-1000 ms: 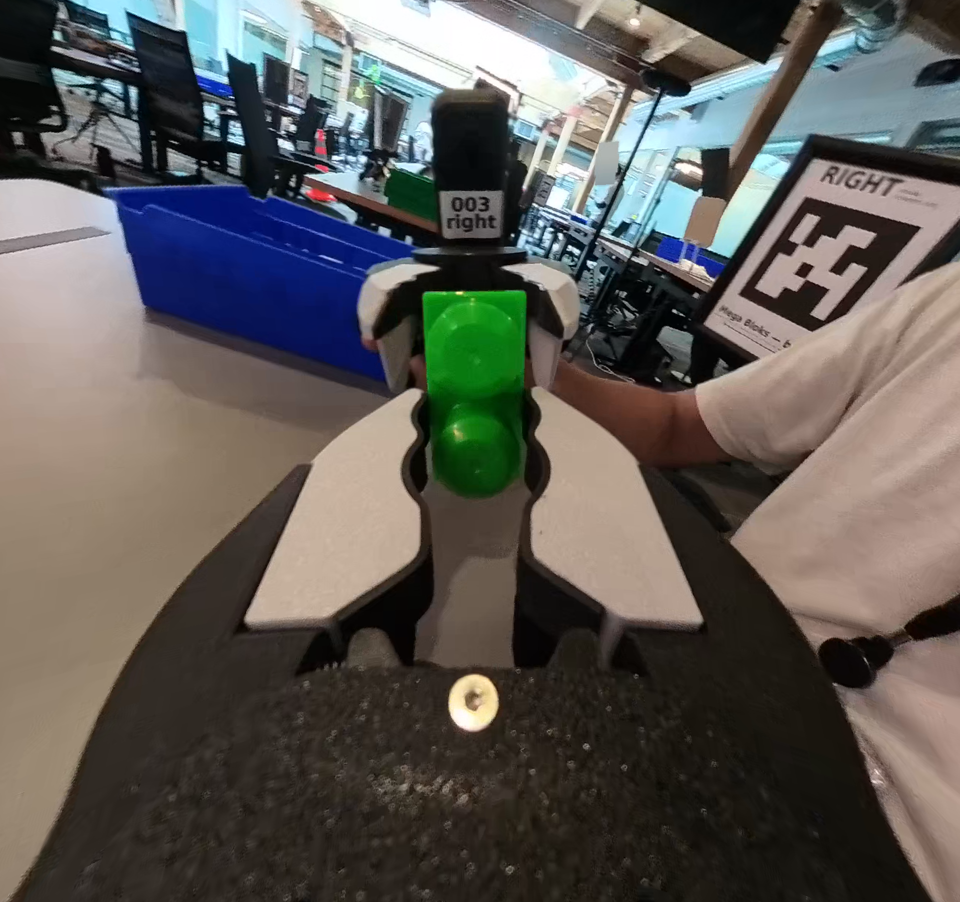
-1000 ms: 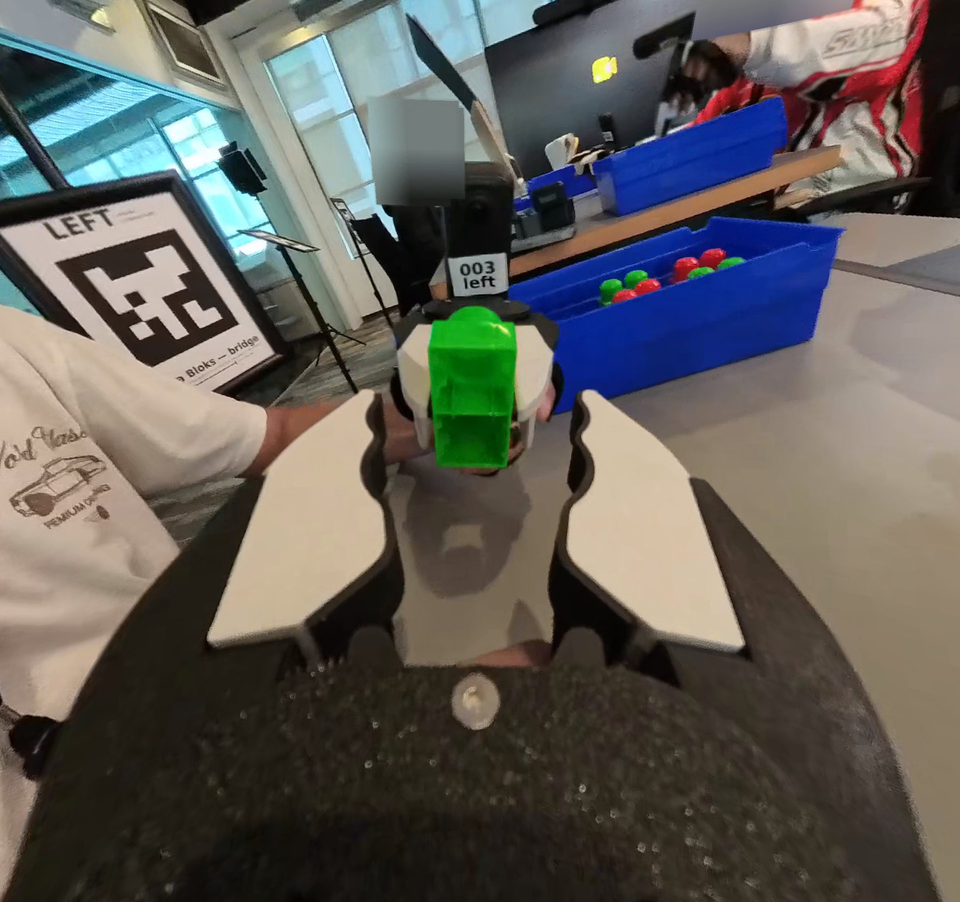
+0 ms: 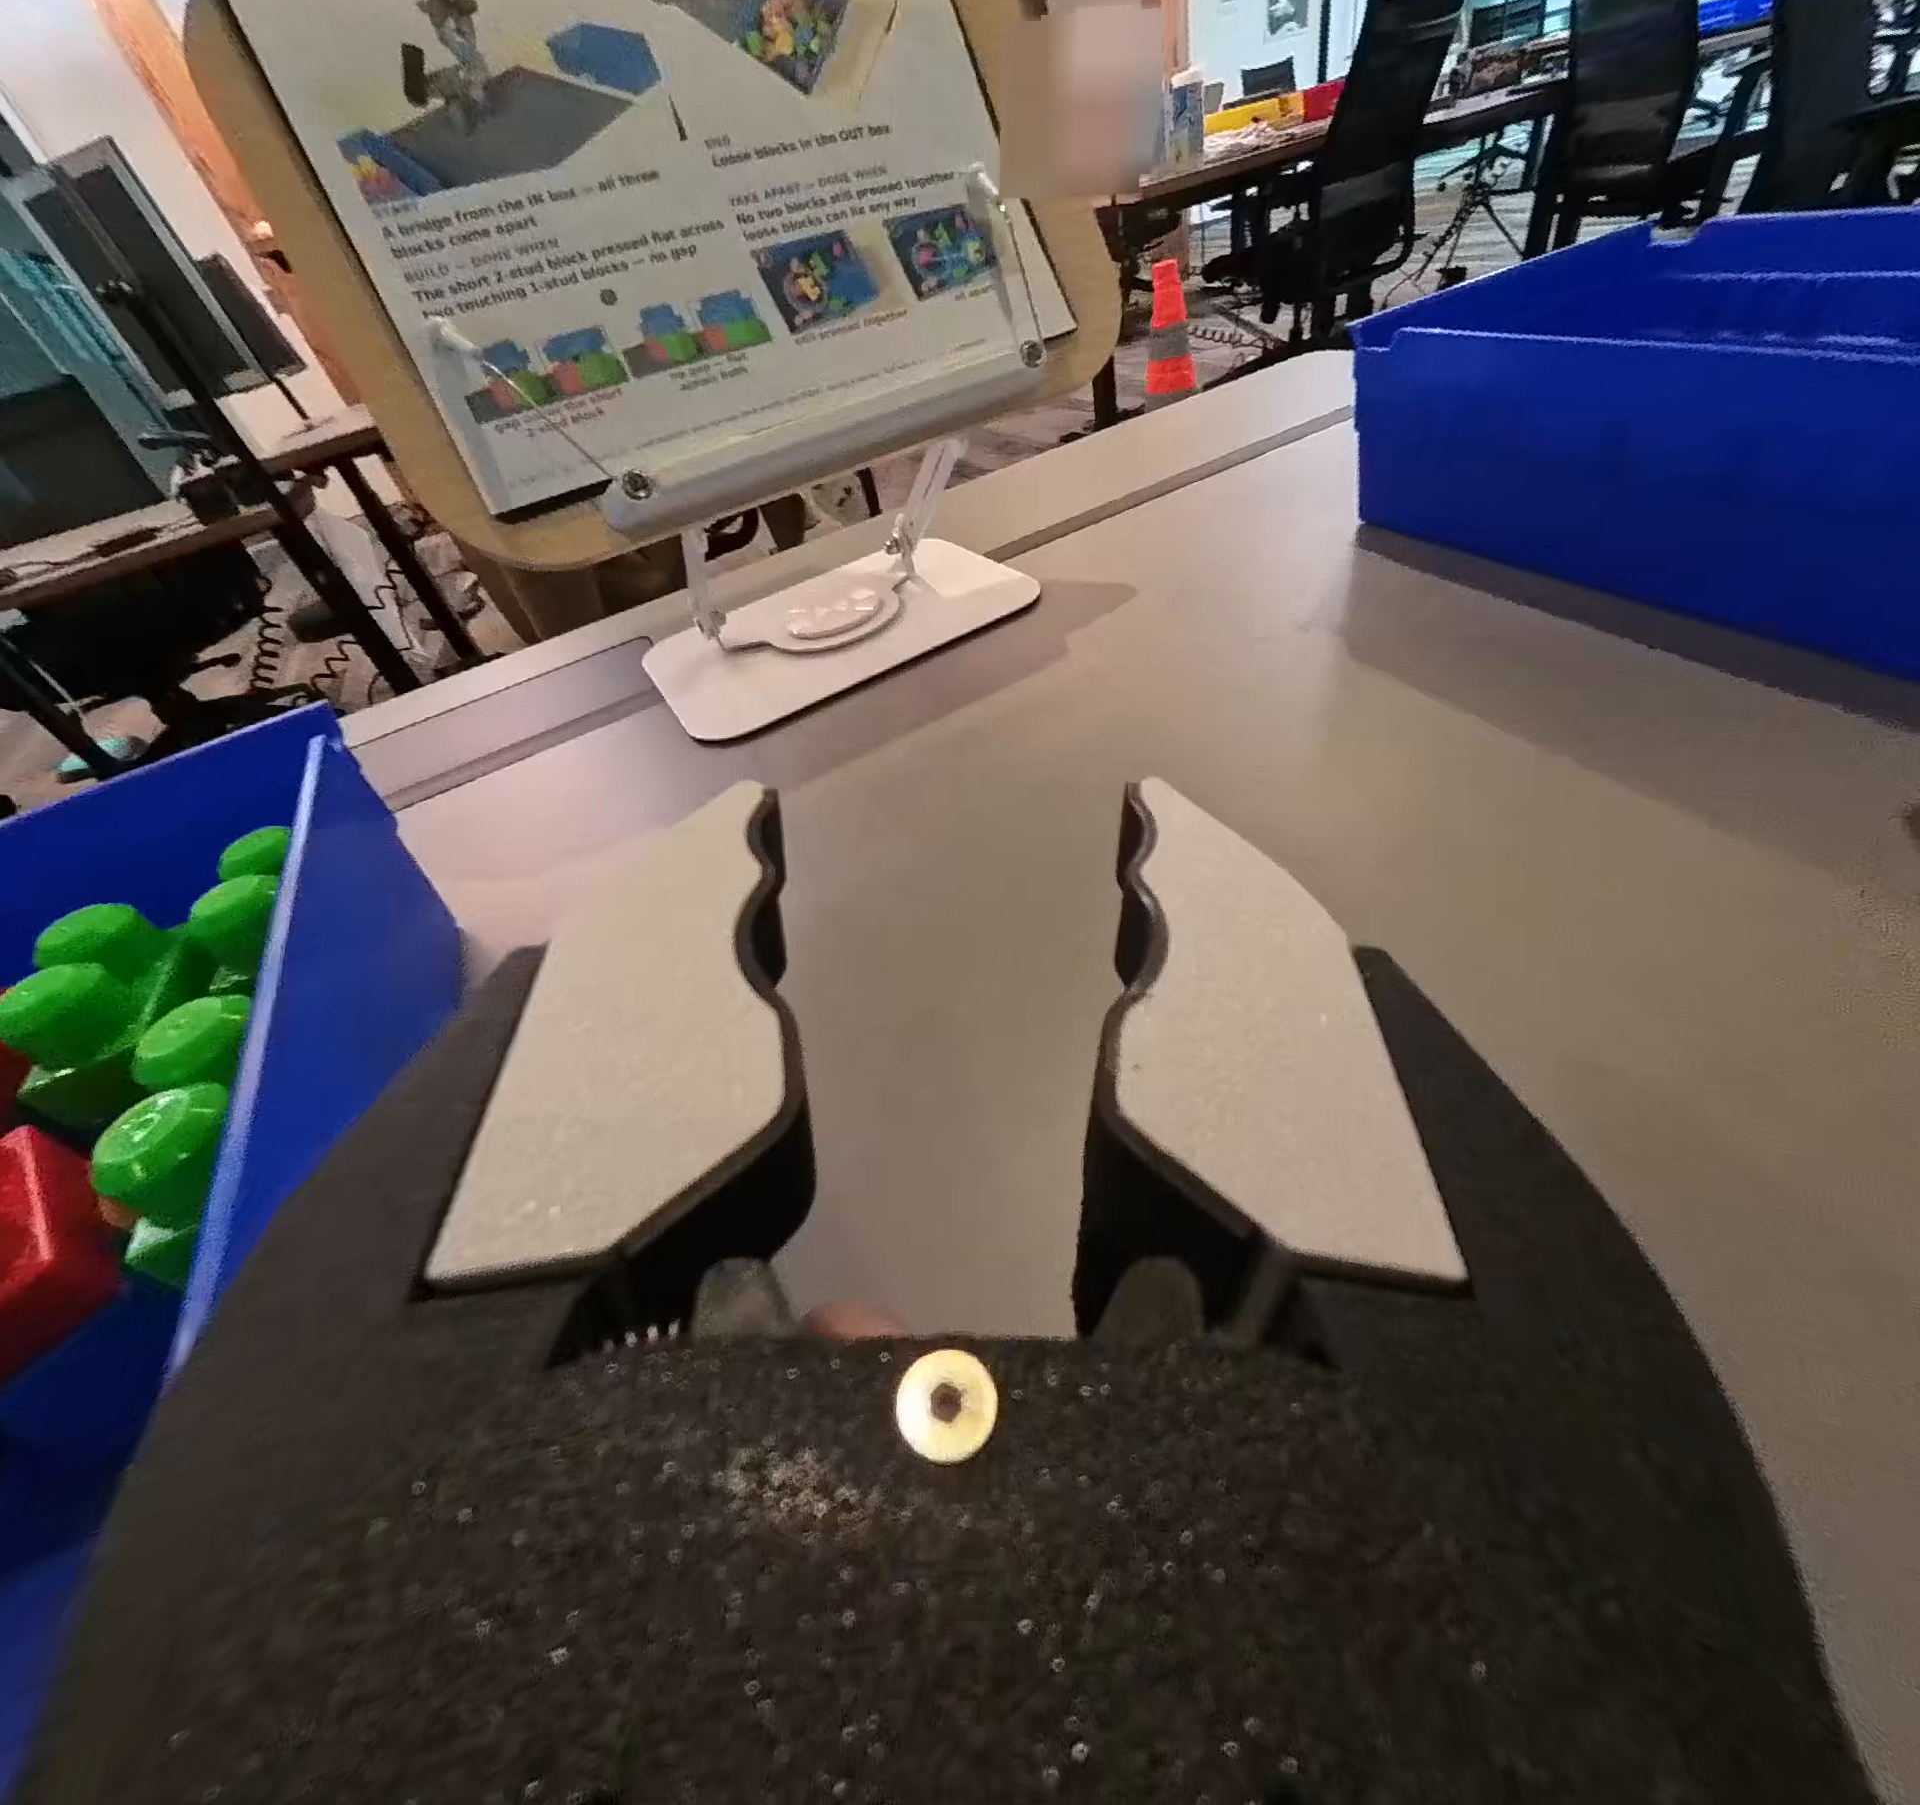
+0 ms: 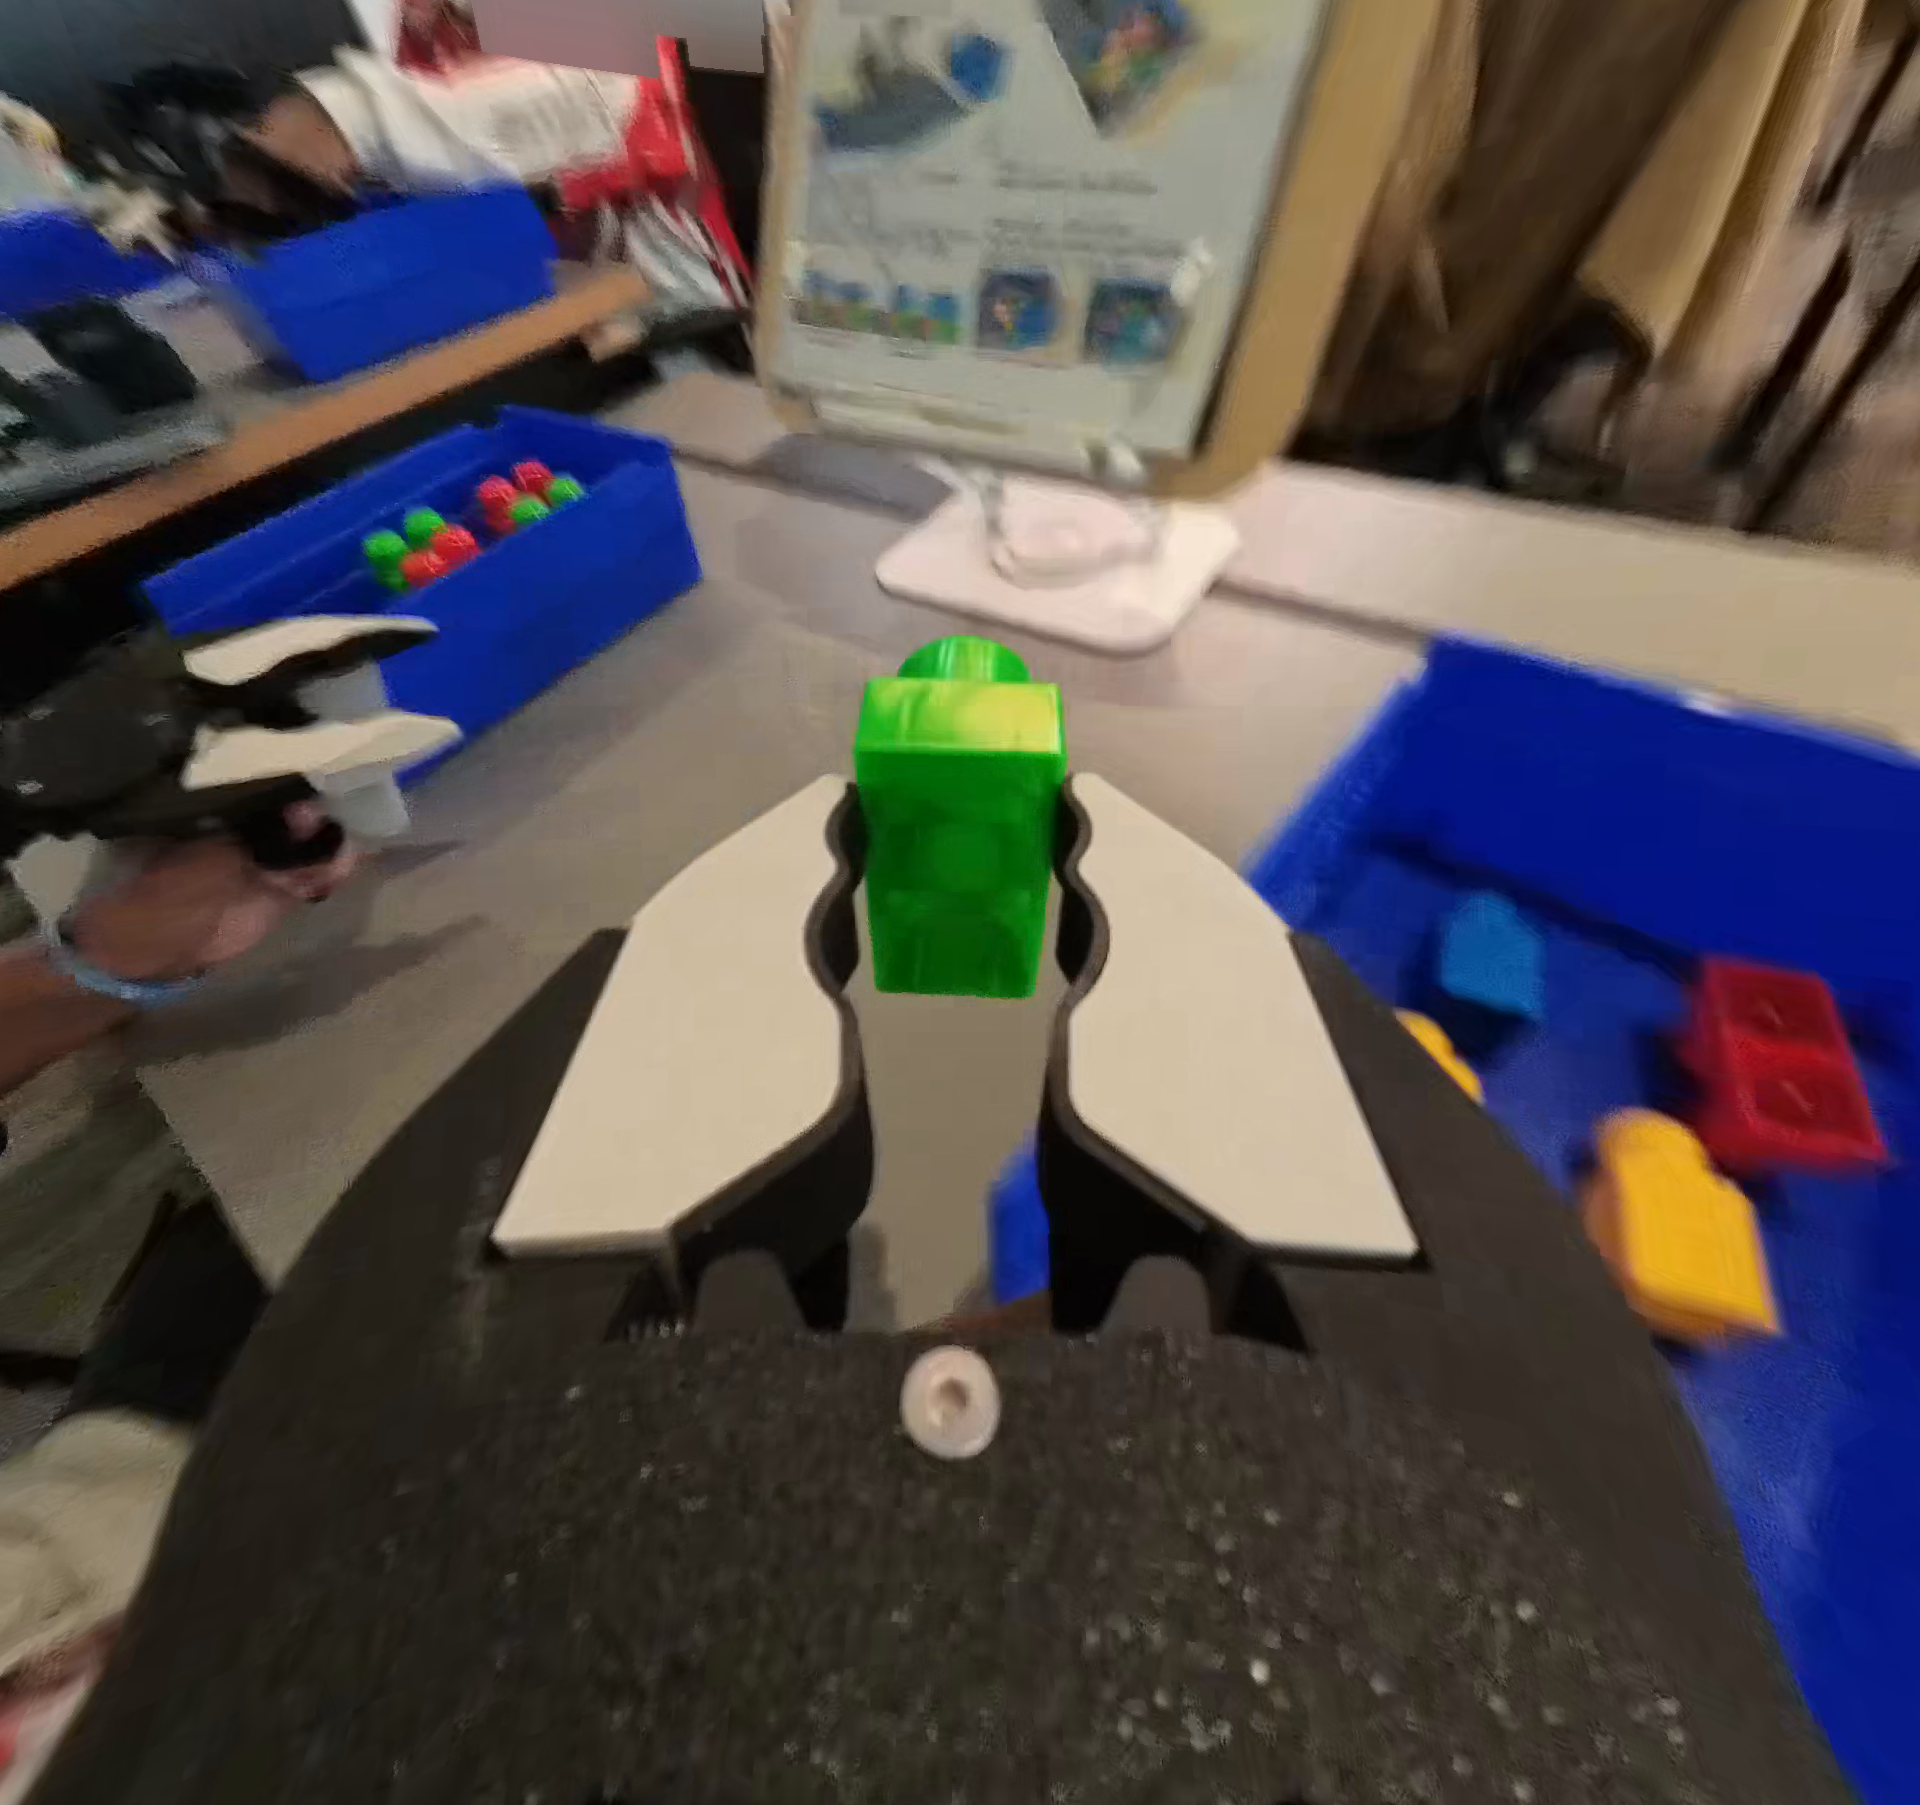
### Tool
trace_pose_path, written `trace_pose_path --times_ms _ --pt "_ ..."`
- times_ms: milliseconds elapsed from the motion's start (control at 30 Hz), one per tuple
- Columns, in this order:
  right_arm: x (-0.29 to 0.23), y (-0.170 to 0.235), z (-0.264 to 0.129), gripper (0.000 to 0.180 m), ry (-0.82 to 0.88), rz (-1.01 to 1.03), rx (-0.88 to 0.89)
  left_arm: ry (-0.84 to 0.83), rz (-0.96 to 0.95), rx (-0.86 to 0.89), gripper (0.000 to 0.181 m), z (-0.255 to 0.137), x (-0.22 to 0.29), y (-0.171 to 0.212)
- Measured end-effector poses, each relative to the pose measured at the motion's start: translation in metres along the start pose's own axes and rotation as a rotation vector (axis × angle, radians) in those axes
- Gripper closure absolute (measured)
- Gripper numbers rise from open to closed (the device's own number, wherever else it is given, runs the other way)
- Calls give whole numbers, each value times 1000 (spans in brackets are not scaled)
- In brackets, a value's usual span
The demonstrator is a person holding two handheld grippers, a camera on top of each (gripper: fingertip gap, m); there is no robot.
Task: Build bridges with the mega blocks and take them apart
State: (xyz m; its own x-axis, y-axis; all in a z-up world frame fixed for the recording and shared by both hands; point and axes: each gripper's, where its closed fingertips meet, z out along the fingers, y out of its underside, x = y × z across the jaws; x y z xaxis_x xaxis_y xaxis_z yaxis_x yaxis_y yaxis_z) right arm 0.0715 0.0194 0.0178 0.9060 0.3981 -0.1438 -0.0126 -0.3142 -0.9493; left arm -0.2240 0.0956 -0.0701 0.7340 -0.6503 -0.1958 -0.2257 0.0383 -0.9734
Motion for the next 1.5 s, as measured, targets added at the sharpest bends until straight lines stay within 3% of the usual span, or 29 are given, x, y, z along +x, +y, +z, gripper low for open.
trace_pose_path --times_ms 100,133,200,333,633,767,933,1000,1067,1133,1233,1367,1500 --pt "67 32 -12 145 101 17 -291 46 -36 -9 121 0 8 -4" --pt "77 51 -11 145 60 69 -396 58 -40 -13 121 0 10 -6" --pt "86 83 -6 145 -24 177 -558 74 -45 -11 121 1 14 -9" --pt "94 137 1 145 -30 43 -890 96 -26 -31 122 3 23 -6" --pt "114 176 1 145 56 -116 -1332 87 59 -50 122 2 31 0" --pt "116 179 10 145 54 -128 -1359 83 63 -58 122 1 29 3" --pt "119 168 16 132 44 -124 -1255 87 39 -74 122 0 24 8" --pt "118 144 12 124 73 -141 -1138 89 22 -83 122 0 22 9" --pt "106 94 9 123 128 -171 -888 87 3 -90 121 0 19 10" --pt "69 33 6 124 135 -196 -528 84 -32 -100 120 0 16 10" --pt "-30 -20 11 126 -62 -159 -26 83 -117 -115 120 2 12 10" --pt "-120 10 61 129 -258 -51 230 84 -200 -129 121 3 11 14" --pt "-134 73 124 119 -210 1 128 82 -236 -149 120 0 14 21"
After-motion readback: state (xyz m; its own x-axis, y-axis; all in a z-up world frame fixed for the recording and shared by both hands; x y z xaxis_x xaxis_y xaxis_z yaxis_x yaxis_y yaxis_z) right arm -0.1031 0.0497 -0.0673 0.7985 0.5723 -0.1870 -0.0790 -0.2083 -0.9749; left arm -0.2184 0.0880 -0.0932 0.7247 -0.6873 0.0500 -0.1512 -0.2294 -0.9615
